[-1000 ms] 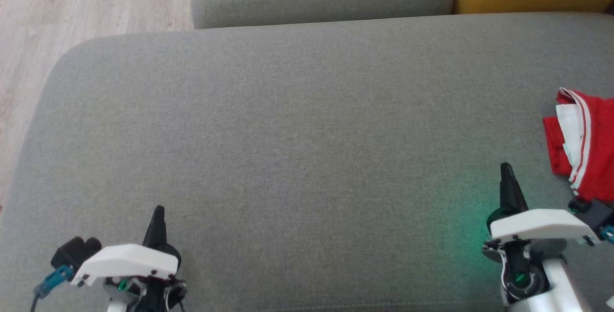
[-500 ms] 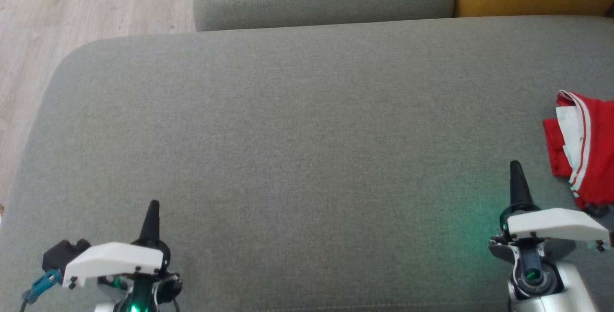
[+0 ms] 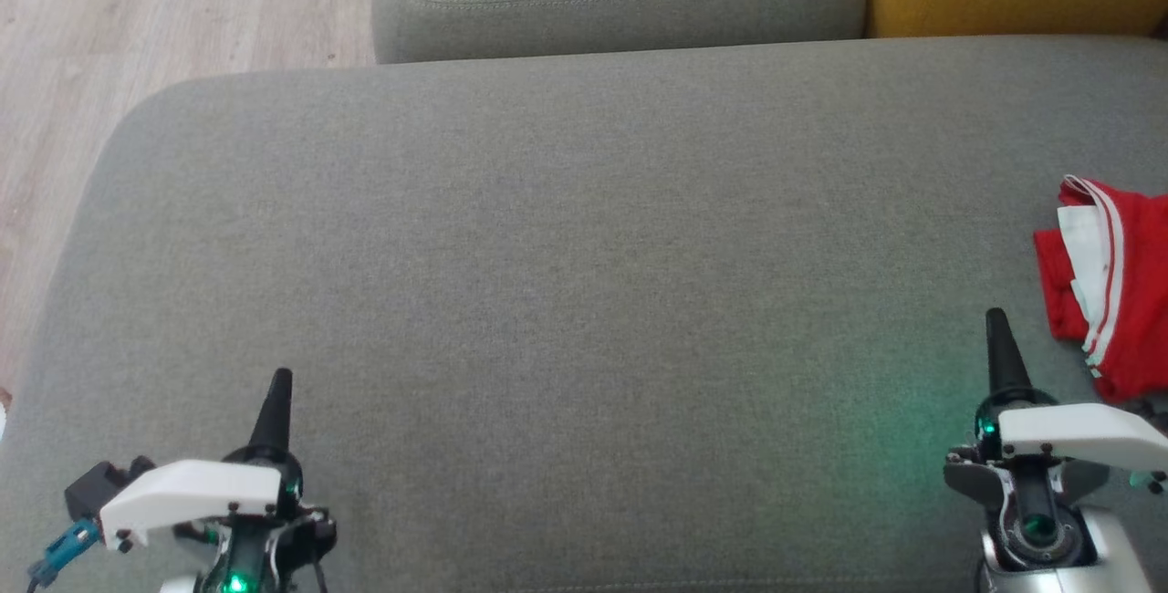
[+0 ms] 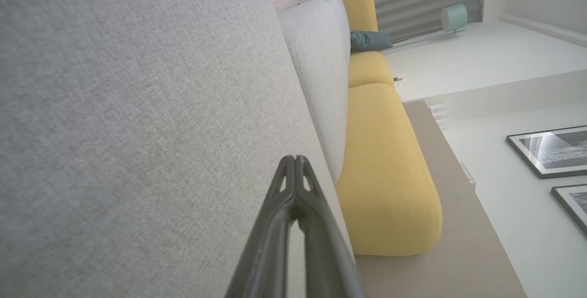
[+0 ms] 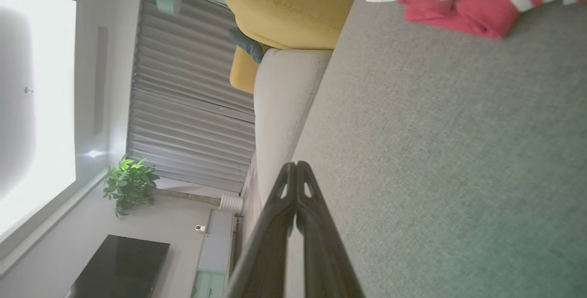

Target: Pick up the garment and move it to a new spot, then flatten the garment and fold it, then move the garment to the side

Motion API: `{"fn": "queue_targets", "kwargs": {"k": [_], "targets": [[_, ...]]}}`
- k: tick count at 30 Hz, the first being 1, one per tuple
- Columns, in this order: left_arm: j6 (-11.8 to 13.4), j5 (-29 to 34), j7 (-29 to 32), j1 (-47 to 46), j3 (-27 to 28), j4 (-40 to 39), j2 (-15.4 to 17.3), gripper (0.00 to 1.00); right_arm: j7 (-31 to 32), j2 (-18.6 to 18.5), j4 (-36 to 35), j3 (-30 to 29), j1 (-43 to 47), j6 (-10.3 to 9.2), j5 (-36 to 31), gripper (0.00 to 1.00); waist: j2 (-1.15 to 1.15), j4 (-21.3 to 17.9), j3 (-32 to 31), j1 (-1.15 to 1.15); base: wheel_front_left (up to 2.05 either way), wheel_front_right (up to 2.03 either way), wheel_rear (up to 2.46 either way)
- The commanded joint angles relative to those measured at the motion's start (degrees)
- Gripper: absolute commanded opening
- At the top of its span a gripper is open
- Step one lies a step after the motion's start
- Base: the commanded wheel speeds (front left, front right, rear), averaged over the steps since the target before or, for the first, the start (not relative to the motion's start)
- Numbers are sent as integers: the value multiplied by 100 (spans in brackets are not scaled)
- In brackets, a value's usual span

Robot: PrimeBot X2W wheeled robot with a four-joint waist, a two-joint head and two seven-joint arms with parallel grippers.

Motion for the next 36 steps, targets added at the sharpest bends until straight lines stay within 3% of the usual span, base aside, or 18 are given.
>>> {"fn": "queue_targets", "kwargs": {"k": [1,30,36], "targets": [[-74,-187,53,-316,198,-252,84,0,76,-19,-283,39,-102,30,223,0,0,2,-6,0,0,0,0],[-410,-1880,524,-350,575,-554,105,0,536,-14,-817,-214,102,39,2154,0,0,40,-90,0,0,0,0],[-410,-1881,524,-350,575,-554,105,0,536,-14,-817,-214,102,39,2155,0,0,40,-90,0,0,0,0]]}}
